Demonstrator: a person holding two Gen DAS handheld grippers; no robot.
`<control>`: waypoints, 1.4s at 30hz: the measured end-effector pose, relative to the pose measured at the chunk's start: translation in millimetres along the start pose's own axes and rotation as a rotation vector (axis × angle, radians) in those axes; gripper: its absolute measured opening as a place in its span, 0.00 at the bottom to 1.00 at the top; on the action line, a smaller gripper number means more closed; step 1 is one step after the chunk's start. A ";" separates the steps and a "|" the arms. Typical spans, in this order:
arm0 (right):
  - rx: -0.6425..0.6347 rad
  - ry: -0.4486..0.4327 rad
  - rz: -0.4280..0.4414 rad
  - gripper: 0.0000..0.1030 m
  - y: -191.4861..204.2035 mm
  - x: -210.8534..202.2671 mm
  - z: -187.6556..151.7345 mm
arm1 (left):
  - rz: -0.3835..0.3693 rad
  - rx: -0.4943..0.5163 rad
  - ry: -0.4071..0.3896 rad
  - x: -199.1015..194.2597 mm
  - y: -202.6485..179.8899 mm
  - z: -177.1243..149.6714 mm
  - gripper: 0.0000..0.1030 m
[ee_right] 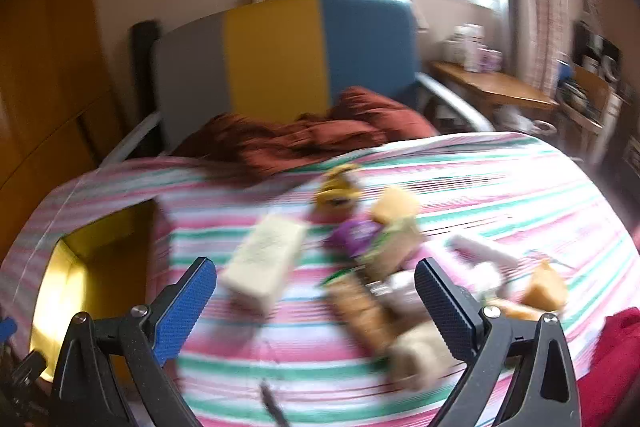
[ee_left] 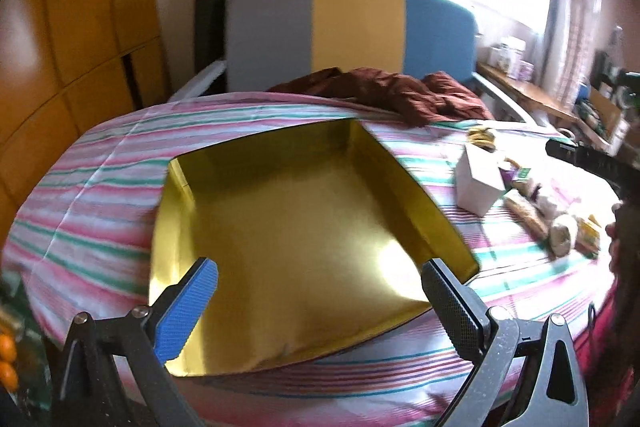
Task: Organize objects
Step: 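Move the left tool to the white printed box and grasp it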
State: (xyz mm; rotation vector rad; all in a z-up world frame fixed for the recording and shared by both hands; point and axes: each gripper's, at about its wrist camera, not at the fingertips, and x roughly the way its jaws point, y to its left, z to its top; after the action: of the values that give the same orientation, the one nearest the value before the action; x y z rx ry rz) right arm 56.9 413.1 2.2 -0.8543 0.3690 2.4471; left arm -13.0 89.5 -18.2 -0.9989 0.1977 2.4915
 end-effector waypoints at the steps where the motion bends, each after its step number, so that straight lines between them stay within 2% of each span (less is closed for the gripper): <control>1: 0.017 0.000 -0.018 0.99 -11.8 1.5 2.9 | -0.032 0.002 -0.003 1.7 -4.2 3.6 0.99; 5: 0.111 0.002 -0.076 0.99 -62.0 10.1 10.9 | -0.120 0.023 0.016 10.8 -22.3 18.2 1.00; 8: 0.198 -0.010 -0.075 0.99 -94.0 15.2 10.0 | -0.157 0.083 0.017 17.4 -43.7 29.1 1.00; 13: 0.389 0.027 -0.026 0.99 -129.7 28.4 0.8 | -0.192 0.183 0.012 33.1 -78.7 45.2 1.00; 17: 0.481 0.038 0.013 0.99 -146.6 28.8 -4.9 | -0.212 0.261 0.017 54.2 -110.8 57.3 1.00; 21: 0.553 0.055 0.051 0.99 -158.8 33.6 -9.7 | -0.245 0.289 0.051 75.4 -138.1 69.5 1.00; 25: 0.555 0.079 0.074 0.99 -157.9 38.3 -10.9 | -0.227 0.345 0.090 102.6 -164.8 79.4 1.00; 33: 0.507 0.089 0.085 0.99 -147.2 41.8 -7.7 | -0.222 0.353 0.163 150.3 -187.2 93.4 1.00; 42: 0.716 0.004 0.017 0.99 -188.3 27.0 -19.8 | -0.188 0.413 0.191 188.9 -212.4 96.9 0.99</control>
State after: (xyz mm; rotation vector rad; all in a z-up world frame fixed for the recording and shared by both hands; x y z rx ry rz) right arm 152.9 571.4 -45.8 -0.5324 1.1608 2.0761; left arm -97.3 373.0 -70.2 -1.0207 0.6199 2.0686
